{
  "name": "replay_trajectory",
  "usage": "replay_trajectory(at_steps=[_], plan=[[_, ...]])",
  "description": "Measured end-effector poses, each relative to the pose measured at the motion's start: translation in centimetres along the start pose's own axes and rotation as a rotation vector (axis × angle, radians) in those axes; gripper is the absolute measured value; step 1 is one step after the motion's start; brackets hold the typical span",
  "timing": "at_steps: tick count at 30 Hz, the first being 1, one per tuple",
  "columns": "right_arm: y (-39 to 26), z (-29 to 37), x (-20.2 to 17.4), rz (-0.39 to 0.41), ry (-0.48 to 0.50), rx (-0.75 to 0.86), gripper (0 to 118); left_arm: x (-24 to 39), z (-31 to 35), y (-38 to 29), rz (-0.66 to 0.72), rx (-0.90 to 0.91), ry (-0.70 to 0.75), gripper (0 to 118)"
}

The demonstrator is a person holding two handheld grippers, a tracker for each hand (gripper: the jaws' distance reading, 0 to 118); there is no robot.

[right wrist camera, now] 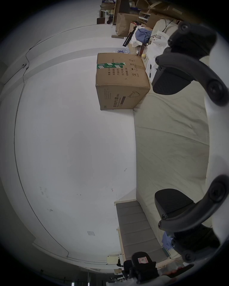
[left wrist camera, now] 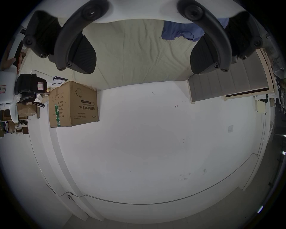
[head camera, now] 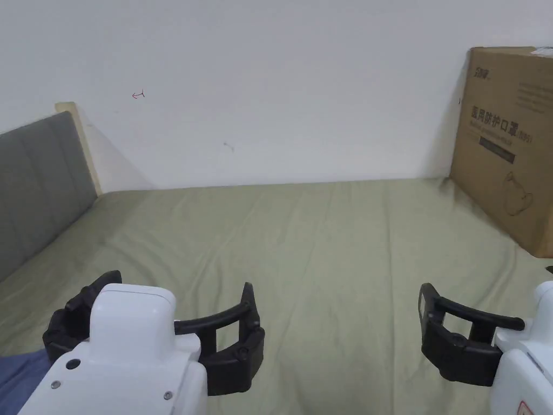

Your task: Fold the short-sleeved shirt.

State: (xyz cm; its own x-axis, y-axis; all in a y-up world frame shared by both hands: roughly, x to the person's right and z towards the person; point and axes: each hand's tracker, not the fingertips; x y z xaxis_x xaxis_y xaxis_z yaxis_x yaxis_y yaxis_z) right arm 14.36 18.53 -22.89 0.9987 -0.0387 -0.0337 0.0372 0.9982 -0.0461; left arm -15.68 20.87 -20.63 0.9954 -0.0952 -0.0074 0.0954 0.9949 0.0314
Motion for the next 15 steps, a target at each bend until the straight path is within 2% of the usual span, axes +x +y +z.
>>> replay_trajectory(at_steps=[2,3,5,7,9,10,11,12,13,14,15], plan=[[0.0,-0.1,-0.1,0.008,-0.005,0.003,118,0.1,0.0,-0.1,-0.001,0.002,-0.003,118],[0.2,-0.1,-0.3,0.040,-0.020,0.010,118,0.1,0.0,-0.2,0.028,0.012,-0.008,118],[0.4,0.0,-1.4,0.184,-0.051,0.034,118,-0.6,0.0,-0.5,0.206,0.042,-0.045,118],[0.8,0.4,-3.7,0.453,-0.094,0.077,118,-1.7,0.0,-1.2,0.540,0.062,-0.130,118],[0.3,0.8,-6.0,0.769,-0.105,0.134,118,-2.9,-0.2,-2.4,0.840,0.069,-0.209,118],[-0.2,0.9,-7.0,0.926,-0.101,0.160,118,-3.1,-0.4,-3.2,0.973,0.078,-0.218,118],[-0.8,0.8,-7.9,1.045,-0.101,0.182,118,-3.1,-0.5,-3.7,1.048,0.069,-0.197,118],[-1.2,0.8,-8.6,1.095,-0.087,0.168,118,-3.1,-0.5,-4.2,1.087,0.068,-0.187,118],[-1.5,0.6,-9.0,1.089,-0.061,0.150,118,-3.0,-0.5,-4.5,1.113,0.061,-0.175,118],[-1.5,0.6,-9.2,1.032,-0.038,0.138,118,-3.0,-0.6,-4.4,1.070,0.050,-0.169,118],[-1.3,0.5,-9.2,0.935,0.009,0.119,118,-2.8,-0.6,-4.3,1.022,0.033,-0.151,118]])
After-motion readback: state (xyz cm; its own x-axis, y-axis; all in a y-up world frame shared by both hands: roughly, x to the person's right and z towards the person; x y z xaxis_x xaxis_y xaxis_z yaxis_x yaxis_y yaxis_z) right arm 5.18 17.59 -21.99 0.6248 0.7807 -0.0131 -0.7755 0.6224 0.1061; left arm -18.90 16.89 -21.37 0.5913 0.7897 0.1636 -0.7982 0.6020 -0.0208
